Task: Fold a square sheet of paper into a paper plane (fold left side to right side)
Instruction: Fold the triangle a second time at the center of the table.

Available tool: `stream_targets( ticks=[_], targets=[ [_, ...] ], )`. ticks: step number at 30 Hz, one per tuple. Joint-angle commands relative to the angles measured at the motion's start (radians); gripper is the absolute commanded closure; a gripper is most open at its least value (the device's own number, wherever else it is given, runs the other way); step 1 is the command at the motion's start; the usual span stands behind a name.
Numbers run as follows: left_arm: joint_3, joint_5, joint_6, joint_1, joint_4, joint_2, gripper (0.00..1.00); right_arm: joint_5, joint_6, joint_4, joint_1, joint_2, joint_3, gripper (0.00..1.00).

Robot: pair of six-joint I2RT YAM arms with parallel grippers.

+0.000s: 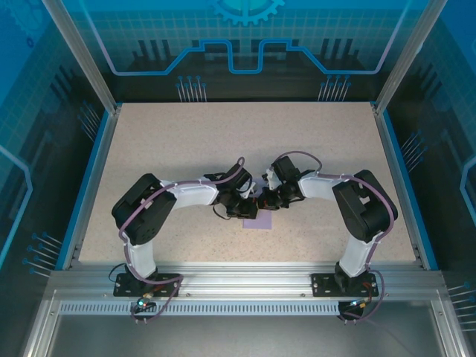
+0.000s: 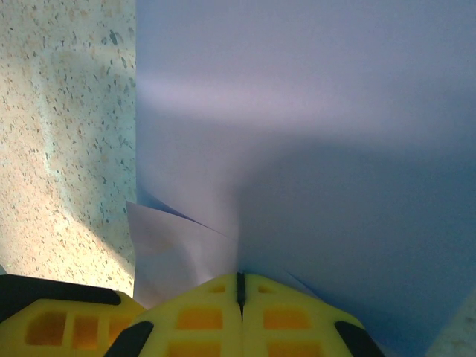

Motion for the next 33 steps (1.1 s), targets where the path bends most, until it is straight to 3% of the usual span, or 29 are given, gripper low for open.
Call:
stream_targets(
  ticks=[1, 33],
  targets=[
    [0.005, -0.015, 0.025, -0.006, -0.051, 0.011, 0.97, 0.050, -0.012, -0.078, 0.006, 0.027, -0.013, 1.00],
    [-0.224, -0.080, -0.009, -0.003, -0.076, -0.123, 0.97, 0.118, -0.060, -0.188, -0.009, 0.083, 0.051, 1.00]
  ],
)
